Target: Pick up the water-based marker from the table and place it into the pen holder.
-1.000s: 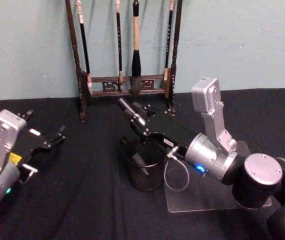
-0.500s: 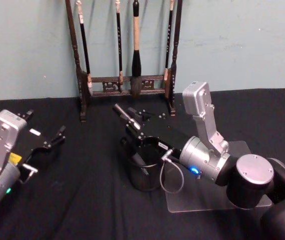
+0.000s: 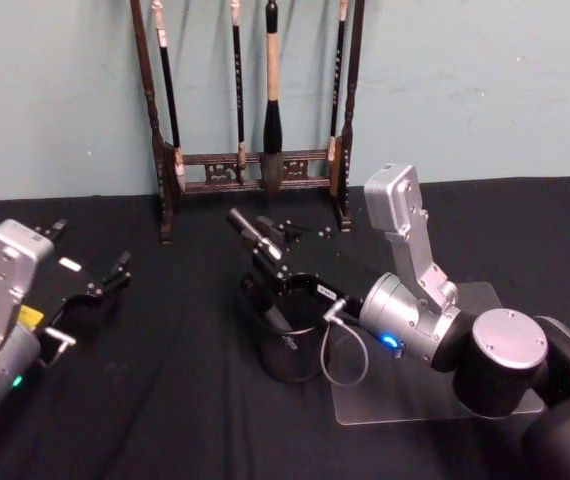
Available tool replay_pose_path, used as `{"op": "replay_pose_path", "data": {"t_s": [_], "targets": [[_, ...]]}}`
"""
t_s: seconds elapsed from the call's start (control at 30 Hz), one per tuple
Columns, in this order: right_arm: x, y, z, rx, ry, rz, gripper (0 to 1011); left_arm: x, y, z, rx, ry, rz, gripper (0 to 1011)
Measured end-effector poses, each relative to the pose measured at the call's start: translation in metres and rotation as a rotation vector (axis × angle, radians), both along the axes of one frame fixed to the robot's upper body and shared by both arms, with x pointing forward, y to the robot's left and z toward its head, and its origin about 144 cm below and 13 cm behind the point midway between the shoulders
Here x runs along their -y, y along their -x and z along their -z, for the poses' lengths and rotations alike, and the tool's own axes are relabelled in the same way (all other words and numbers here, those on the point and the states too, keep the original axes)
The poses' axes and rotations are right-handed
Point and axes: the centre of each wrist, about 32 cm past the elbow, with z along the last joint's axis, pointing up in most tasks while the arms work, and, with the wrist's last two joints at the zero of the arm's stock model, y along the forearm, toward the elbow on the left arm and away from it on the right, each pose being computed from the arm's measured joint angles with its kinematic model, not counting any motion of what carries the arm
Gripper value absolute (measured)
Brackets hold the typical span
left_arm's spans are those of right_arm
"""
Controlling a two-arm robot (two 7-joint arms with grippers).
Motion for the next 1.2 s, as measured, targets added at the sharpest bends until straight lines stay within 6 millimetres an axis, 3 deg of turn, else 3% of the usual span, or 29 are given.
{"op": "replay_pose_path", "data": {"t_s": [0.37,0.43,0.5,0.57,0.6,0.67,0.77,0.87,0.93,1.03,1.2], "targets": [[0.0001,0.0003,0.0,0.0,-0.001,0.0,243,0.0,0.0,0.0,0.0,0.0,0.0,1001],[0.0001,0.0003,-0.0001,0.0,-0.001,0.0,282,0.0,0.0,0.0,0.0,0.0,0.0,1001],[0.0001,0.0003,-0.0001,0.0,-0.001,0.0,347,0.0,0.0,0.0,0.0,0.0,0.0,1001],[0.0001,0.0004,0.0,-0.001,-0.001,0.0,490,0.0,0.0,0.0,0.0,0.0,0.0,1001],[0.0001,0.0004,0.0,-0.001,-0.001,0.0,490,0.0,0.0,0.0,0.0,0.0,0.0,1001],[0.0001,0.0004,0.0,-0.001,0.0,0.0,622,0.0,0.0,0.0,0.0,0.0,0.0,1001],[0.0001,0.0004,0.0,-0.001,0.0,0.0,730,0.0,0.0,0.0,0.0,0.0,0.0,1001],[0.0001,0.0004,0.0,-0.001,0.0,0.0,762,0.0,0.0,0.0,0.0,0.0,0.0,1001],[0.0001,0.0004,0.0,-0.001,0.0,0.0,891,0.0,0.0,0.0,0.0,0.0,0.0,1001],[0.0001,0.0004,0.0,-0.001,0.0,0.0,1002,0.0,0.0,0.0,0.0,0.0,0.0,1001],[0.0001,0.0004,0.0,-0.001,0.0,0.0,1002,0.0,0.0,0.0,0.0,0.0,0.0,1001]]}}
